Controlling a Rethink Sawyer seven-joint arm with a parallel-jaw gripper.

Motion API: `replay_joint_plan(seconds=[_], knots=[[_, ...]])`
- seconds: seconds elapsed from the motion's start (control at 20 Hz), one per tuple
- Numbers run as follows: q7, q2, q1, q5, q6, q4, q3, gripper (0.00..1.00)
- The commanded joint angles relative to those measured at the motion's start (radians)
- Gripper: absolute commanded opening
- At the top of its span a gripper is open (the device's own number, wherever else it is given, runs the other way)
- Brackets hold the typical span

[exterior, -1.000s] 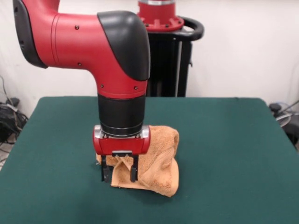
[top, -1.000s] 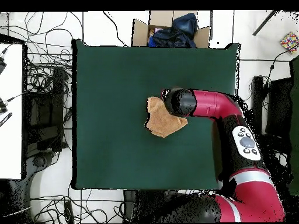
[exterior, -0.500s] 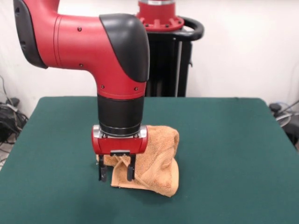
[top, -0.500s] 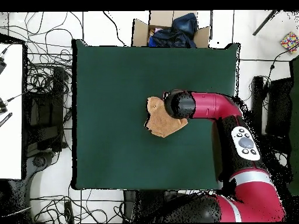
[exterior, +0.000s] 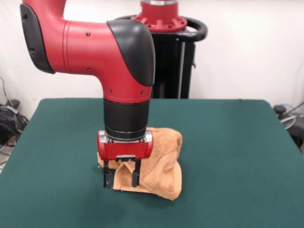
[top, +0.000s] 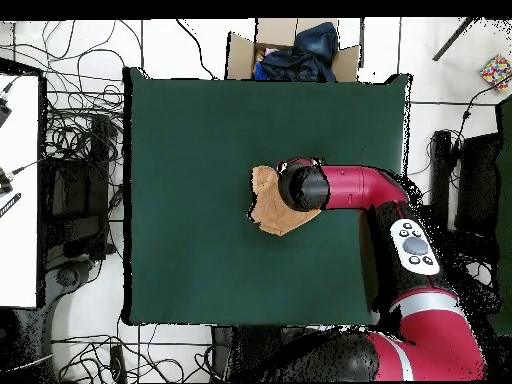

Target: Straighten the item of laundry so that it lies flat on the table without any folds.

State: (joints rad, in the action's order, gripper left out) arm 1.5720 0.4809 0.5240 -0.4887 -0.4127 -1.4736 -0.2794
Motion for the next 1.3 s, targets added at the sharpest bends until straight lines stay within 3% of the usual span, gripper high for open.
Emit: replay_joint_plan(seconds=[0.05,1.3], knots=[[0.003,-0.056,-0.004,-0.056,0.033,-0.056,-0.035,1.00],[-0.025,-0.058,0.056,-0.104,0.050,-0.086,-0.031,1.00]])
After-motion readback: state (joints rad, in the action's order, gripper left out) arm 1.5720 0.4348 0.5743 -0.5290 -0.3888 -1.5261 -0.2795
